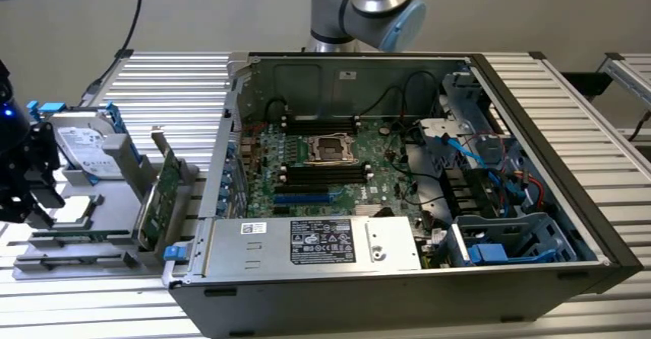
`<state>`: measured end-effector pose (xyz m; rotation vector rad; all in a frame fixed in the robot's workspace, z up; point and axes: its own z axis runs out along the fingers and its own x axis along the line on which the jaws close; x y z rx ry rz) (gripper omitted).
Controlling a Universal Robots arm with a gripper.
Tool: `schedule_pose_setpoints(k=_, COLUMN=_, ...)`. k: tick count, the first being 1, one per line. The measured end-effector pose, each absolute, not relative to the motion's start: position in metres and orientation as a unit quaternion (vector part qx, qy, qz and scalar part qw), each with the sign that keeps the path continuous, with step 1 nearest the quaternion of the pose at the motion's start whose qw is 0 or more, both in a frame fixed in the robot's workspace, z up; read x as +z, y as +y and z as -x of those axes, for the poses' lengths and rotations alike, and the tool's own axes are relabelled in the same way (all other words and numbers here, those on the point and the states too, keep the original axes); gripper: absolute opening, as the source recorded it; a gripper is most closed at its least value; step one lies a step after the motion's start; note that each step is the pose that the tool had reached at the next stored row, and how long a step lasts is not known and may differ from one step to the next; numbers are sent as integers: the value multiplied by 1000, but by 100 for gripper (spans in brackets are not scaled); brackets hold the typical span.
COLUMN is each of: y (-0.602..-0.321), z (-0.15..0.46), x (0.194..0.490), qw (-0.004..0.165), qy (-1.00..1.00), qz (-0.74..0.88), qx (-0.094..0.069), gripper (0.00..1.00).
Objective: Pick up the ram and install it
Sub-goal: 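Pick up the ram and move it above insertion slot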
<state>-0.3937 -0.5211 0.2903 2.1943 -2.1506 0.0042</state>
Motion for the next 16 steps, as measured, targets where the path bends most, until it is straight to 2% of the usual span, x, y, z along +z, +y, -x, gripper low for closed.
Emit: schedule_pose_setpoints(k=16, y=-530, z=399, x=261, qw=34, qy=-691, qz=-722, qx=2, gripper=36)
